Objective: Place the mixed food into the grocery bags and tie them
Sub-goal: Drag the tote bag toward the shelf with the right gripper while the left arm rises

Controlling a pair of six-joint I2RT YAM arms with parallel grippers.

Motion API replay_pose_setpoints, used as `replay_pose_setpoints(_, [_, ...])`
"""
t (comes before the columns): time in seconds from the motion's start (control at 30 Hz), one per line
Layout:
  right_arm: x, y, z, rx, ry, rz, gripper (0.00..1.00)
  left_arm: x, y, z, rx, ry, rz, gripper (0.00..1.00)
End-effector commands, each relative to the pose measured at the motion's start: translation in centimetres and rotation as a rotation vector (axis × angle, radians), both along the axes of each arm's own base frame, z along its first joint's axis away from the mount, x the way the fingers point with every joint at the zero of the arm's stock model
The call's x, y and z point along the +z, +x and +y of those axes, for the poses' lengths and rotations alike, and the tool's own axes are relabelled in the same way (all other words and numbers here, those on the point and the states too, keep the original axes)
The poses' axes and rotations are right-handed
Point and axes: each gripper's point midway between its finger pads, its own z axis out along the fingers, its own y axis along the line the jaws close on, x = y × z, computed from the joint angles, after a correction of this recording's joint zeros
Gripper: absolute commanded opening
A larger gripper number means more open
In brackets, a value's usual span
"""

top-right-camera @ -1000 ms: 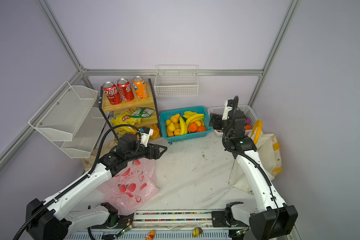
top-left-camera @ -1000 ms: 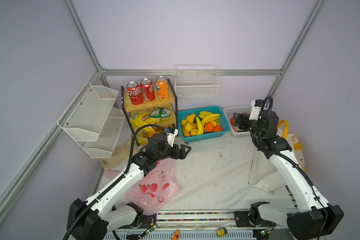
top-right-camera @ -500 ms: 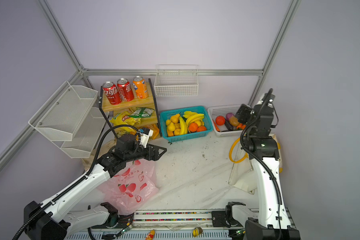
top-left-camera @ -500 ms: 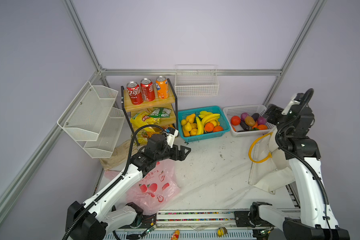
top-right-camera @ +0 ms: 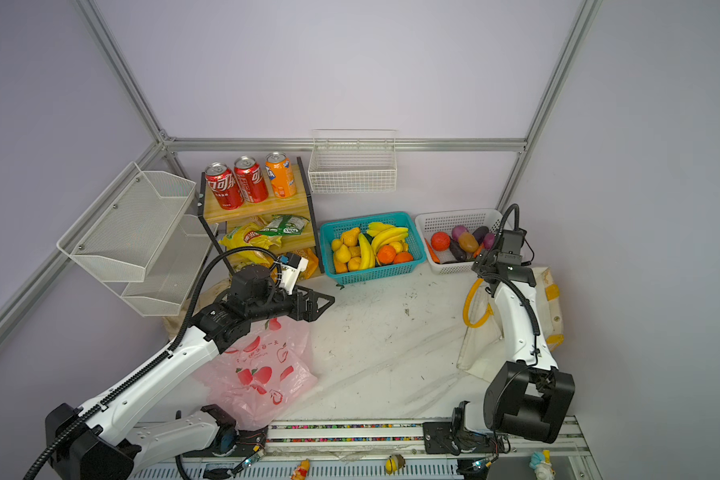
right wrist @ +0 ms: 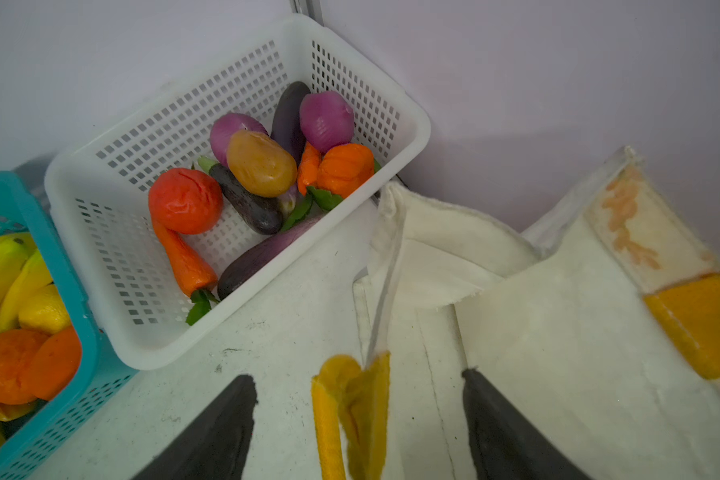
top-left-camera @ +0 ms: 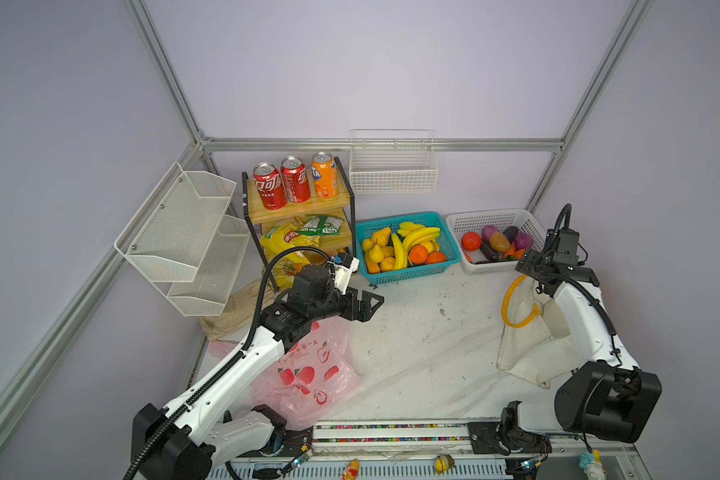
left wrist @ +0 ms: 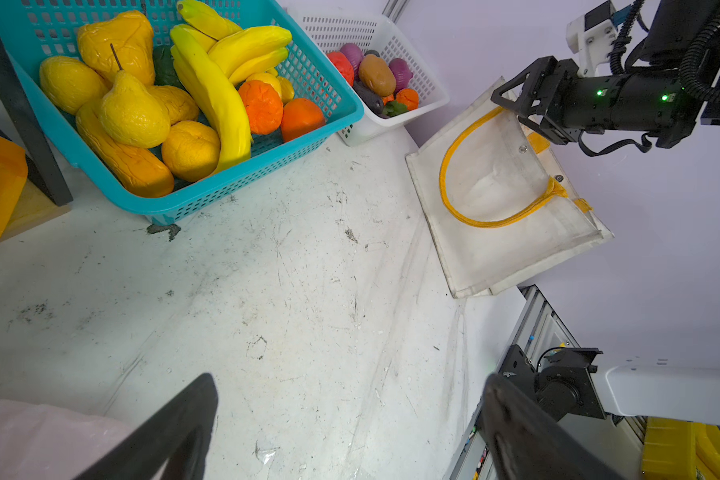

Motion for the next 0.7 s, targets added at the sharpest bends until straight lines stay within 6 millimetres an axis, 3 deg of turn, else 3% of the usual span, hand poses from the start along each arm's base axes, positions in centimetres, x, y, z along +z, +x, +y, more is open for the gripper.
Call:
replay_pose_setpoints(0.0, [0.3,-0.3,-0.6,-0.034,-0.018,-0.023,0.54,4.2,0.0,-0.6,-0.042,-0.051,-0.099,0.98])
replay_pose_setpoints(0.07, [-0.3,-0.3,-0.4,-0.023,-0.010,-0.015,0.42,4.1,-0.1,-0.5,-0.040,-0.049,-0.103,0.98])
replay_pose_setpoints(0.23, [-2.3,-0.8,-0.2,-0.019,-0.005,0.013,0.25,4.1,0.0,-0.3,-0.030,-0.041,-0.112,0.99])
replay_pose_setpoints(0.33, [-1.4,-1.3,1.9,0.050,0.035,-0.012,0.06,4.0,-0.1,0.0,-0.019,-0.033,-0.117,0.99])
replay_pose_setpoints(0.47, [2.5,-2.8,9.7,0.211,0.095,-0.141,0.01,4.2,-0.1,0.6,0.006,-0.030,-0.136,0.99])
replay_pose_setpoints(0.67, [0.7,-5.1,22.4,0.503,0.131,-0.049,0.00,4.3,0.3,1.5,0.059,-0.003,-0.168,1.00])
